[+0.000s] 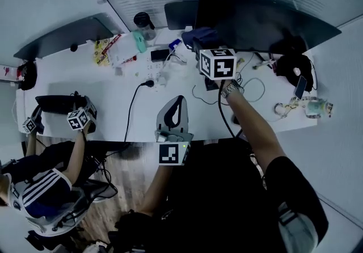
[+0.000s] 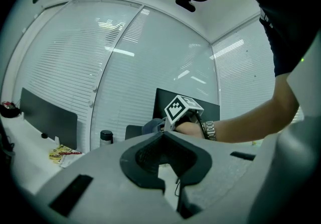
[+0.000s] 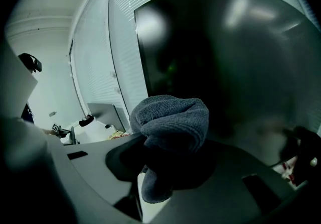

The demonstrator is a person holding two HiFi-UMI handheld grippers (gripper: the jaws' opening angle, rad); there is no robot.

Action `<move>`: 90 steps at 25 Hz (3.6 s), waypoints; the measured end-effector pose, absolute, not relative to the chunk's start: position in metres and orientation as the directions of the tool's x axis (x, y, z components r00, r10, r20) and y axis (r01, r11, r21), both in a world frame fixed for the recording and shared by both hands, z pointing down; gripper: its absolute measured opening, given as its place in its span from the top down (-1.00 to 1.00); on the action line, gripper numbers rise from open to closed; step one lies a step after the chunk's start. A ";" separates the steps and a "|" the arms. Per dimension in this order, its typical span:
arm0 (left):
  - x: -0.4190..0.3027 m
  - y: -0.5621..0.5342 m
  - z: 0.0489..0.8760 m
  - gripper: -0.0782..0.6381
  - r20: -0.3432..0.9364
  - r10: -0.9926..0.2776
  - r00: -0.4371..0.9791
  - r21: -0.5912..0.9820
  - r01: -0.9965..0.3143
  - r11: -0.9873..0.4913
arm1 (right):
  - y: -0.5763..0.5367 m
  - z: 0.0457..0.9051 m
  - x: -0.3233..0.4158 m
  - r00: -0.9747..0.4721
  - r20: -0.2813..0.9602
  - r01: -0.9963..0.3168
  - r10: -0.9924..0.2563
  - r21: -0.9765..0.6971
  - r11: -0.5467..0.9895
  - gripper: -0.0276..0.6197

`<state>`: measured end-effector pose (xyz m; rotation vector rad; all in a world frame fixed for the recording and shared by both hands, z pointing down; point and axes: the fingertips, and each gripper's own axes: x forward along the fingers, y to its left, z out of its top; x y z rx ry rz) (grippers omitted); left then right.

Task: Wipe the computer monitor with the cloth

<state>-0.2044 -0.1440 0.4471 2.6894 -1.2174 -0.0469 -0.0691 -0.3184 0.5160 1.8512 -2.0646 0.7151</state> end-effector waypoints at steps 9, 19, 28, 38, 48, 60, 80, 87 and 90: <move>-0.203 -0.137 0.433 0.76 0.041 -0.739 0.672 0.141 -0.736 -0.662 | -0.328 0.461 -0.066 -0.141 0.436 -0.984 -0.889 -0.162 0.076 0.54; -0.200 -0.129 0.403 0.76 -0.028 -0.729 0.683 0.096 -0.725 -0.683 | -0.333 0.387 -0.067 -0.148 0.319 -0.986 -0.936 -0.127 0.112 0.54; -0.208 -0.120 0.395 0.76 -0.047 -0.737 0.674 0.073 -0.734 -0.676 | -0.332 0.339 -0.062 -0.134 0.235 -0.988 -0.963 -0.110 0.111 0.54; -0.211 -0.118 0.381 0.76 -0.076 -0.736 0.672 0.065 -0.734 -0.676 | -0.315 0.290 -0.053 -0.123 0.131 -0.987 -0.984 -0.118 0.108 0.54; -0.200 -0.109 0.371 0.76 -0.087 -0.704 0.704 0.037 -0.704 -0.709 | -0.226 0.269 -0.007 -0.173 0.083 -0.980 -0.981 -0.117 0.163 0.54; -0.178 -0.106 0.363 0.76 -0.101 -0.685 0.721 0.022 -0.687 -0.726 | -0.076 0.291 0.044 -0.086 0.055 -0.978 -0.995 -0.197 0.073 0.54; -0.139 -0.070 0.349 0.76 -0.122 -0.611 0.782 0.032 -0.612 -0.790 | -0.011 0.332 -0.004 -0.141 0.061 -0.976 -0.988 -0.174 0.128 0.59; -0.139 -0.068 0.347 0.76 -0.131 -0.617 0.776 0.045 -0.617 -0.786 | -0.017 0.335 -0.002 -0.136 0.060 -0.976 -0.989 -0.180 0.123 0.59; -0.143 -0.071 0.357 0.76 -0.100 -0.630 0.770 0.043 -0.629 -0.776 | -0.021 0.340 -0.006 -0.137 0.070 -0.975 -0.988 -0.184 0.122 0.59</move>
